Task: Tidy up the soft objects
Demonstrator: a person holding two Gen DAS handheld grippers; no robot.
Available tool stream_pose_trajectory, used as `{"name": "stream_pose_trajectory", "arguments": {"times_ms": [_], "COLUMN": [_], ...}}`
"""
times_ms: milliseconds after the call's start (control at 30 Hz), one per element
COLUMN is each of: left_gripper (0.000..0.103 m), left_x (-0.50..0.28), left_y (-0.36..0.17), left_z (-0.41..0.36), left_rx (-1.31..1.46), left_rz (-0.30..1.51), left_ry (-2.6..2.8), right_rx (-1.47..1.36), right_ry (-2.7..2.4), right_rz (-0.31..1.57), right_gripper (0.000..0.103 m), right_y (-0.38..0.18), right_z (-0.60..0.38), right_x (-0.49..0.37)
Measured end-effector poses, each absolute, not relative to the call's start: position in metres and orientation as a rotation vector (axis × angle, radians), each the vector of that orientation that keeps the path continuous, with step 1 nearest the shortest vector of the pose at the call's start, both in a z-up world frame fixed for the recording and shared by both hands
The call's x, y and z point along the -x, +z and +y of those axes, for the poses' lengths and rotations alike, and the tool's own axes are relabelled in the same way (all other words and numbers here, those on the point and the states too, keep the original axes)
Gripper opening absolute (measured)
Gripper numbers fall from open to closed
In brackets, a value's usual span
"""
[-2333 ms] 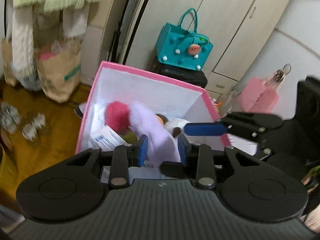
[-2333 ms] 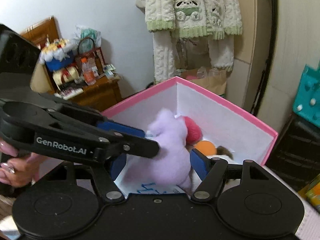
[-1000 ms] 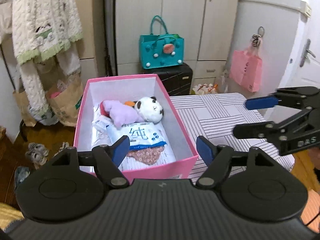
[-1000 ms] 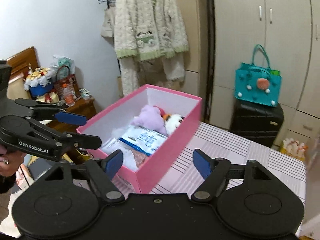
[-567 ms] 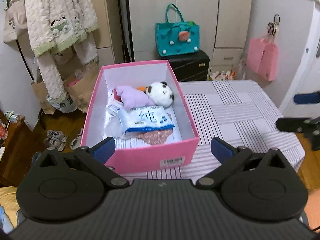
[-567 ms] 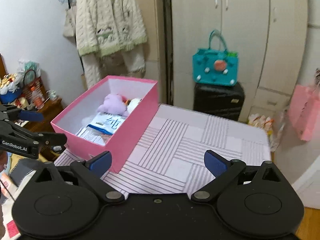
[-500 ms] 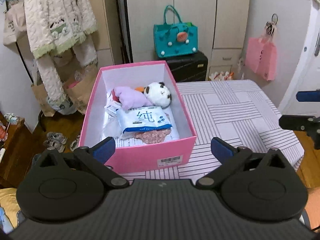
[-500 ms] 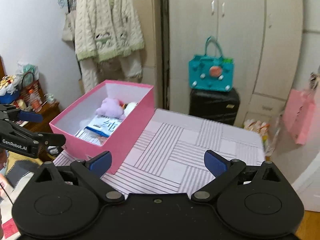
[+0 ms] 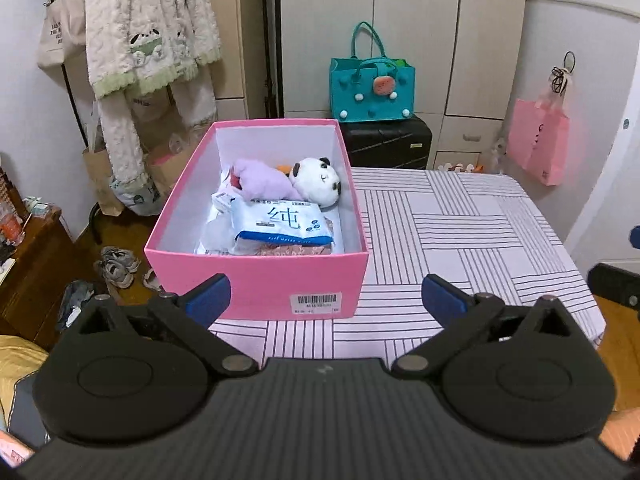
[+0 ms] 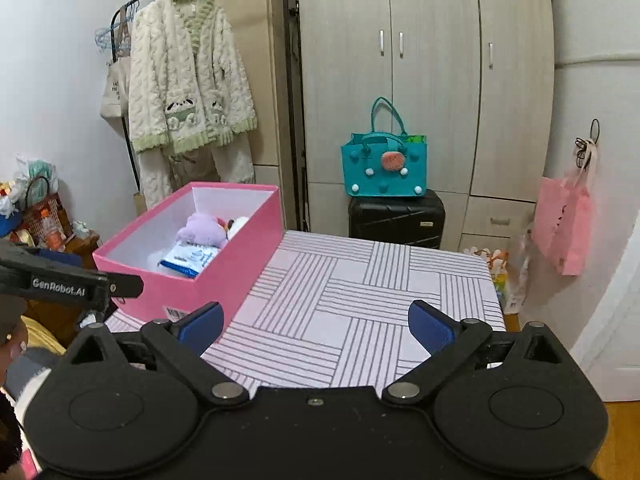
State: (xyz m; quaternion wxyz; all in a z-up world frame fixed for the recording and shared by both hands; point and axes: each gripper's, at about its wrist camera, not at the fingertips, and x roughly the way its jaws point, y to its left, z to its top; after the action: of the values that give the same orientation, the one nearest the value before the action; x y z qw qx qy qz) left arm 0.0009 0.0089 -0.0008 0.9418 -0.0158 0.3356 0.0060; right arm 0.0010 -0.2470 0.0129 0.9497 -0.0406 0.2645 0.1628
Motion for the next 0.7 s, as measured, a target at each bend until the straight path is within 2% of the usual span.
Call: {"name": "stream_pose_trajectory", "arguments": {"times_ms": [300,700], "left_gripper": [0.103,0.103], "left_x": [0.002,0.025], "left_y": [-0.006,-0.011], "left_z": [0.010,-0.001], "left_rx": [0.064,0.014], "left_rz": [0.685,0.558], "left_ry": [0.037,0.093], "right_rx": [0.105,0.033], "right_ry": [0.229,0.280], "right_rz": [0.502,0.484], "right_gripper": [0.100,0.100], "right_y": [0.008,-0.007], "right_z": [-0.246,-0.261], "right_x": [0.011,0.021]}}
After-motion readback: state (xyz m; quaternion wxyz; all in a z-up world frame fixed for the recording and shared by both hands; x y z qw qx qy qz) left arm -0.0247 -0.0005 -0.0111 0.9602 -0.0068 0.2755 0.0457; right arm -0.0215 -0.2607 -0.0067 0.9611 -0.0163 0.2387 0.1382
